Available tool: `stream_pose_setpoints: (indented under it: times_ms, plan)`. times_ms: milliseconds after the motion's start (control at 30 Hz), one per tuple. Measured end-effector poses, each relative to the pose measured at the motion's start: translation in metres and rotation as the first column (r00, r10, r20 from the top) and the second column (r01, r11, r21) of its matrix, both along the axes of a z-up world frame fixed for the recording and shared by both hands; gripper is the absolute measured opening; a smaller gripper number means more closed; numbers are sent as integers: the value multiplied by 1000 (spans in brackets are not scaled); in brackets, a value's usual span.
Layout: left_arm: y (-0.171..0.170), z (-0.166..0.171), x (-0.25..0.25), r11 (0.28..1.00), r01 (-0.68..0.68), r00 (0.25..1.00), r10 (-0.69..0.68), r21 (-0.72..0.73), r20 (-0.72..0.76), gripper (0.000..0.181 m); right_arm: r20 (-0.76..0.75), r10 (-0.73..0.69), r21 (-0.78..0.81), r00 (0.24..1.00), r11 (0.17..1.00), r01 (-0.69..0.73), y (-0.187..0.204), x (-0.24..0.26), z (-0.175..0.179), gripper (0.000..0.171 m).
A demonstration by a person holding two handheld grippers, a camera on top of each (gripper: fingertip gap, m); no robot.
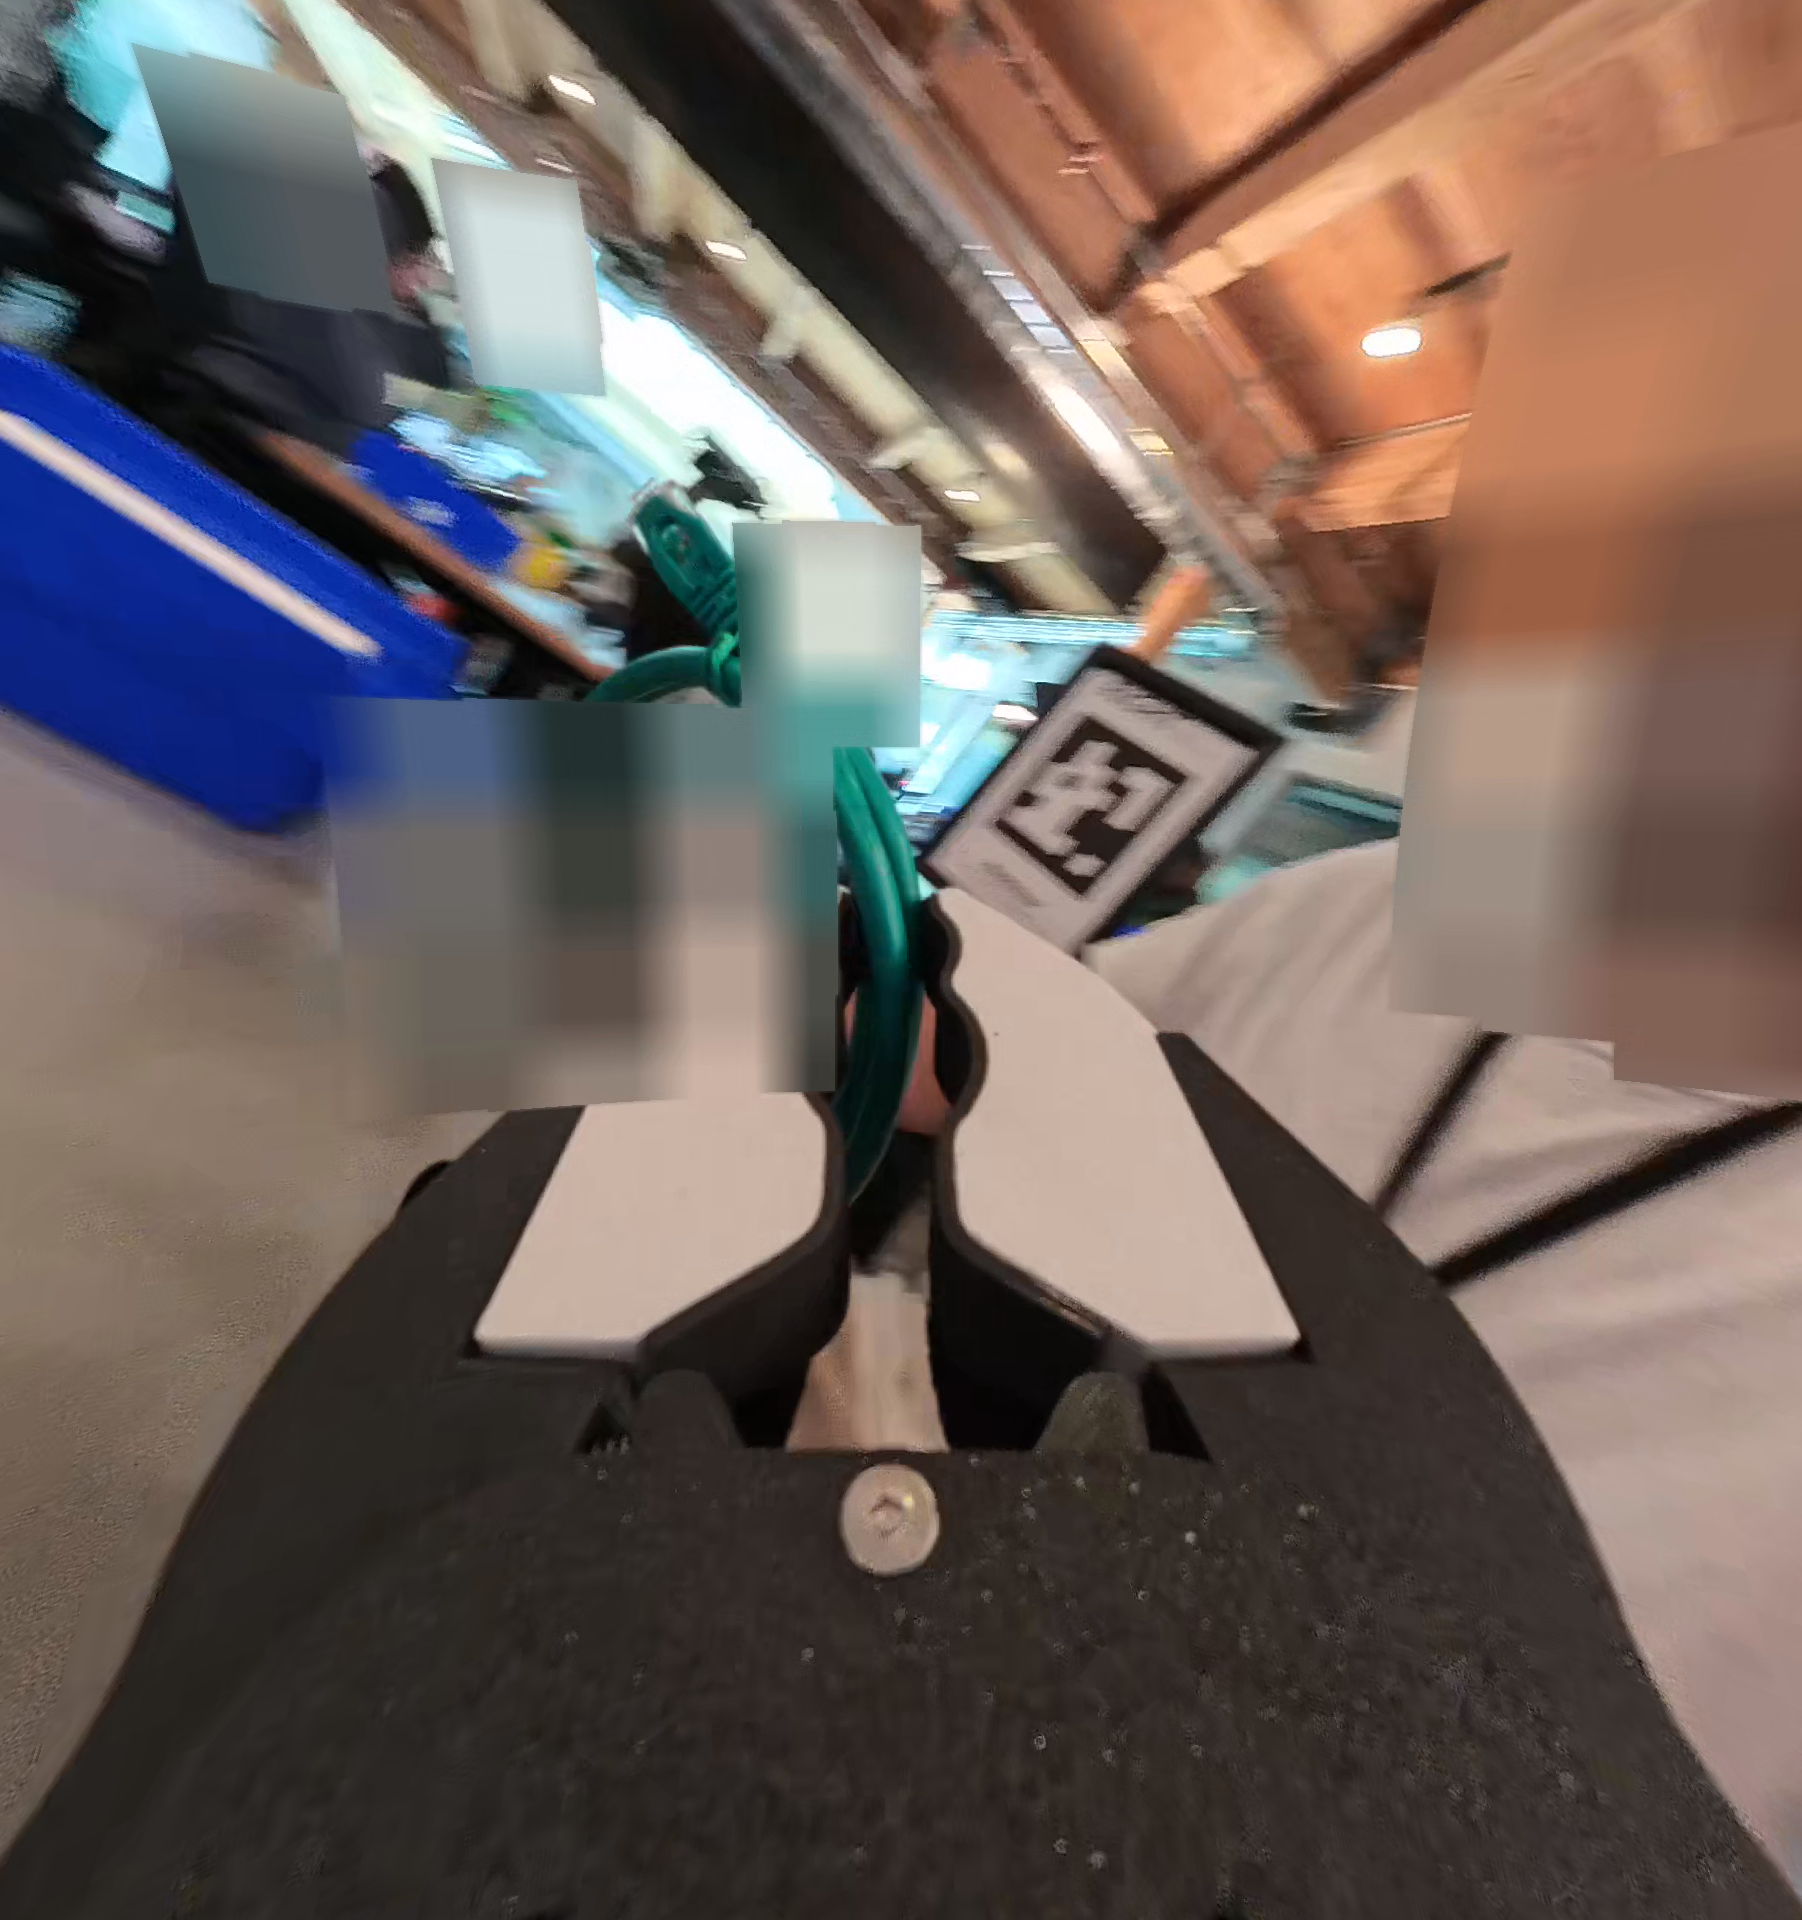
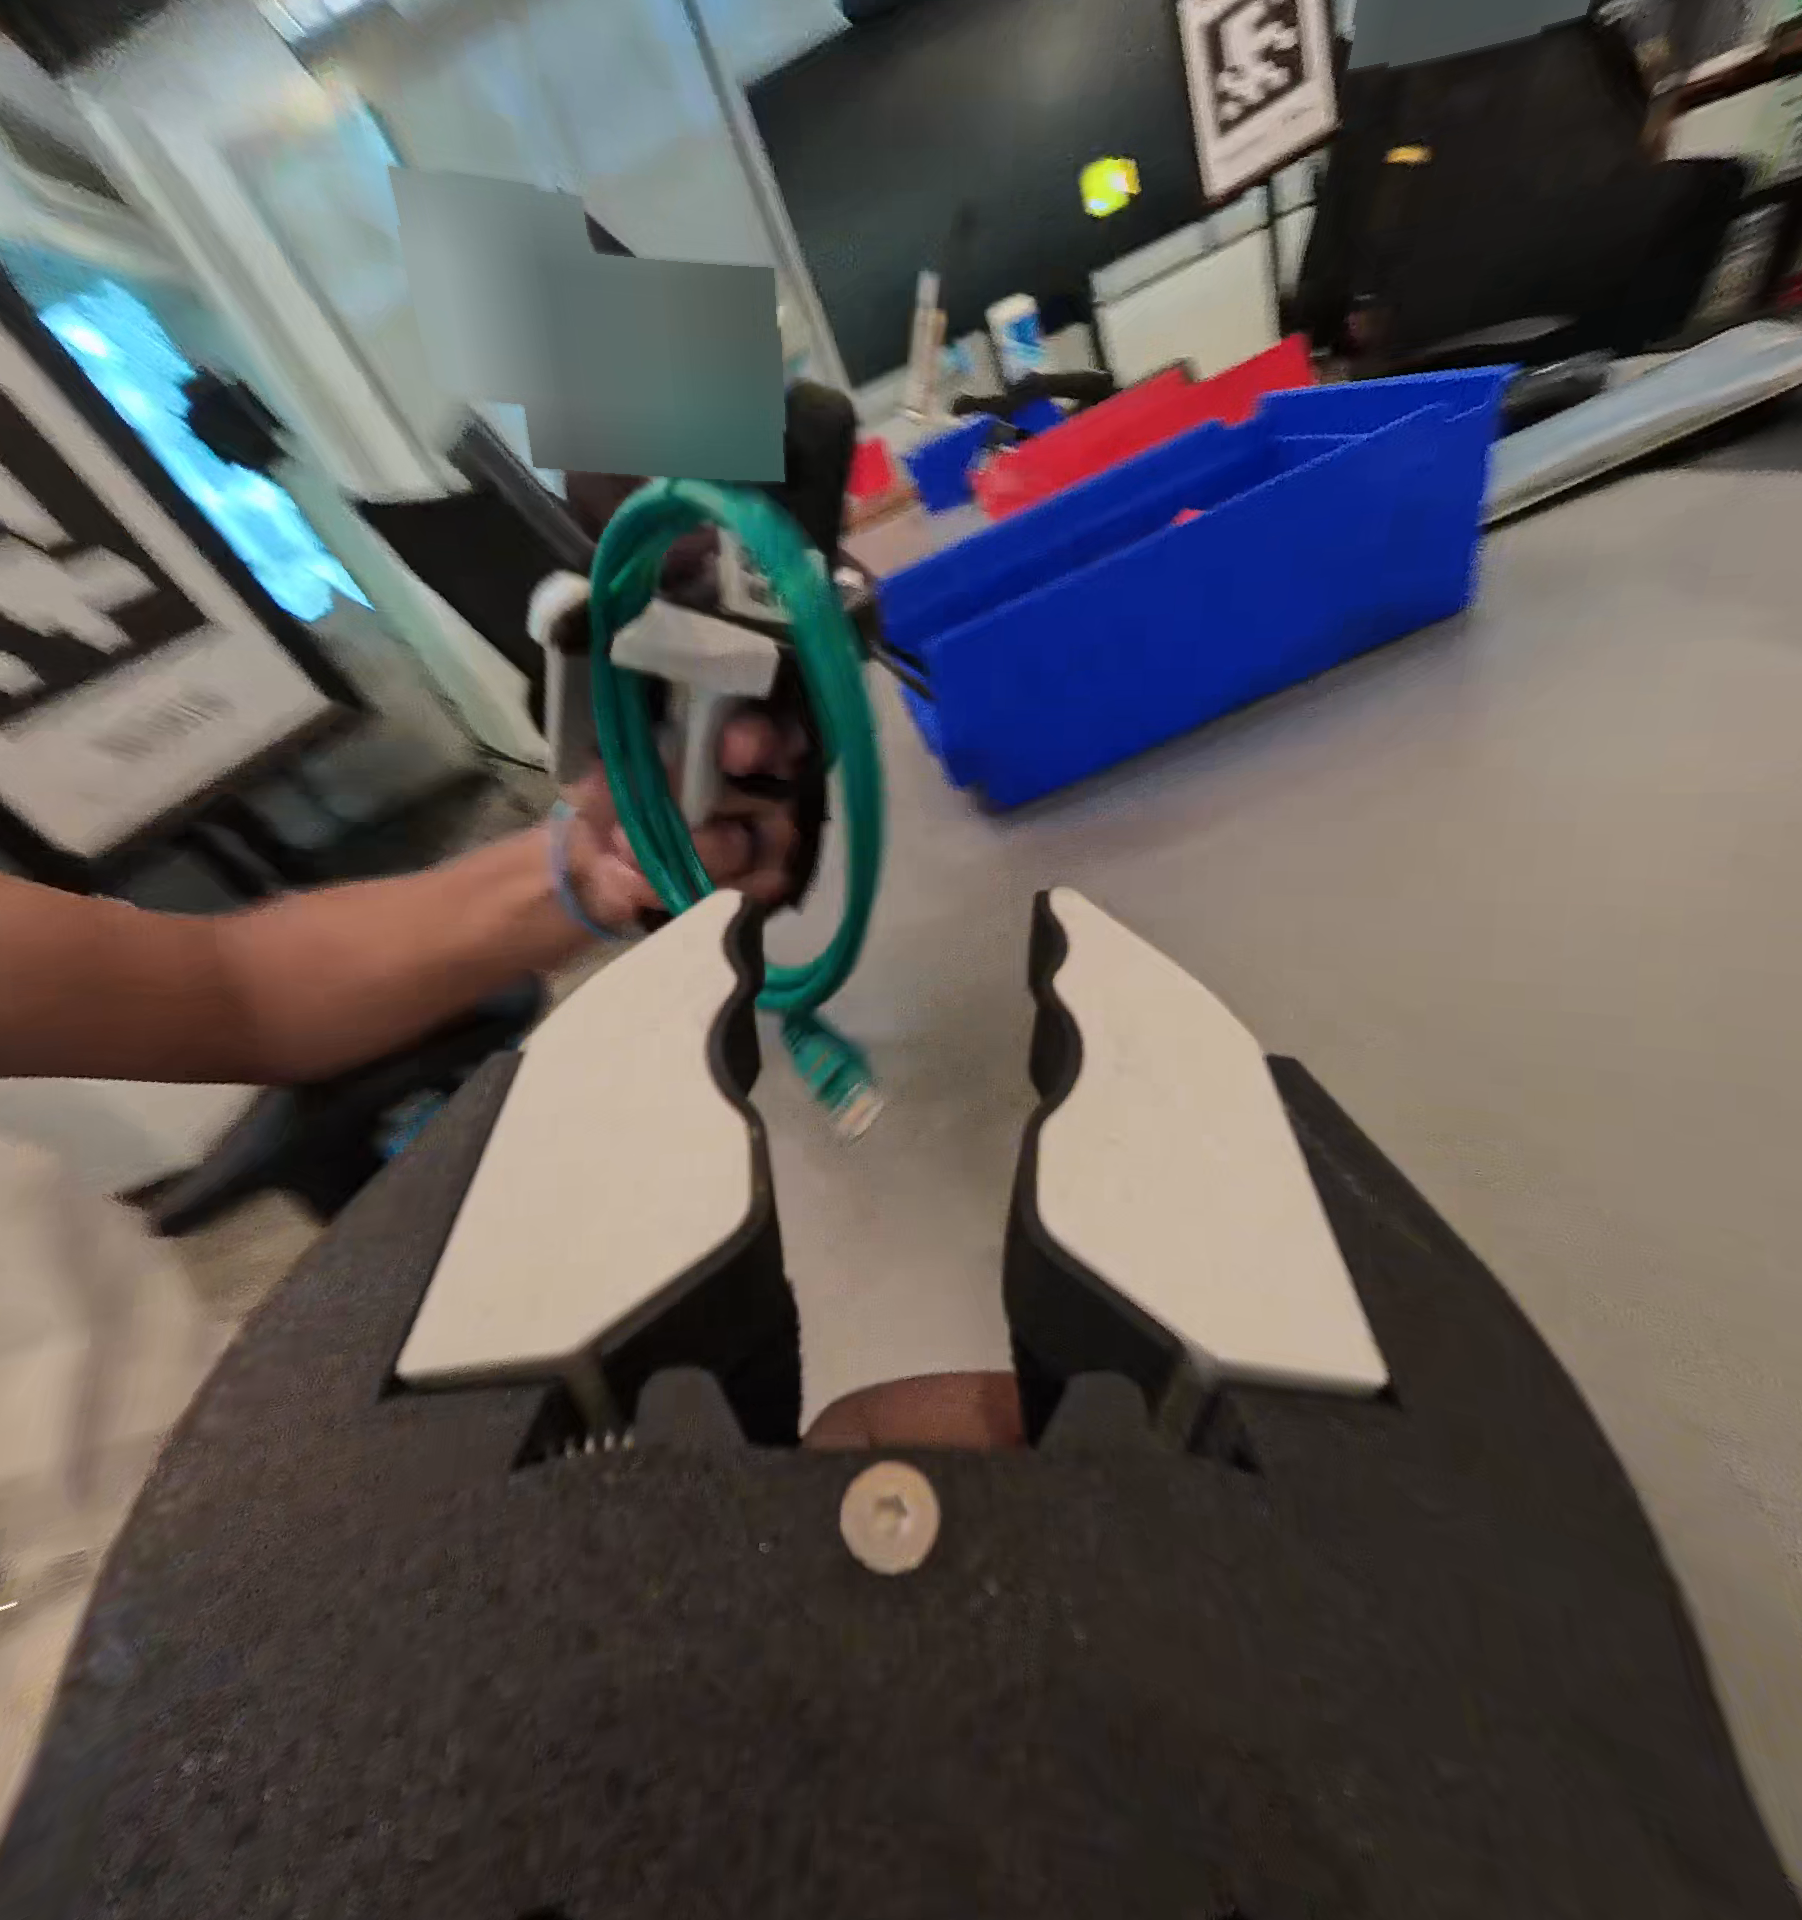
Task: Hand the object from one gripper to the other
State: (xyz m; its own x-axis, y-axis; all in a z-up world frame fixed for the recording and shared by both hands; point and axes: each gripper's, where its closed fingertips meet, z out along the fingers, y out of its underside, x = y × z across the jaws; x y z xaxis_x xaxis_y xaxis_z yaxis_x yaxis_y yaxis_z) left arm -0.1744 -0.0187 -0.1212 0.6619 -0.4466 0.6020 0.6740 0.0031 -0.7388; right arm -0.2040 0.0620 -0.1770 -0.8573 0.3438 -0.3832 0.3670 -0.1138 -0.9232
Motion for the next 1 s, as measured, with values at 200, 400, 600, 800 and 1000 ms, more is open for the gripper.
stream_pose_setpoints:
  times_ms: [200,400,600,800,1000]
  plan:
    - [10,2,36,975,219,975,-220,50,20,11,68,375,-227,925,908,-351,-15,52,25,46]
    - [20,-14,28,991,129,992,-129,-41,9,12,60,341,-134,938,934,-331,-11,44,13,11]
    - [30,-54,-18,935,-264,949,208,-238,-238,45,59,181,-48,982,983,-179,1,18,4,10]
    - [24,-44,-42,766,-615,671,386,-185,-633,58,236,90,-72,968,995,-75,11,-4,-11,10]
    - [35,-45,-30,705,-675,329,27,-215,-944,58,400,125,-92,908,991,-96,-1,-3,-28,10]
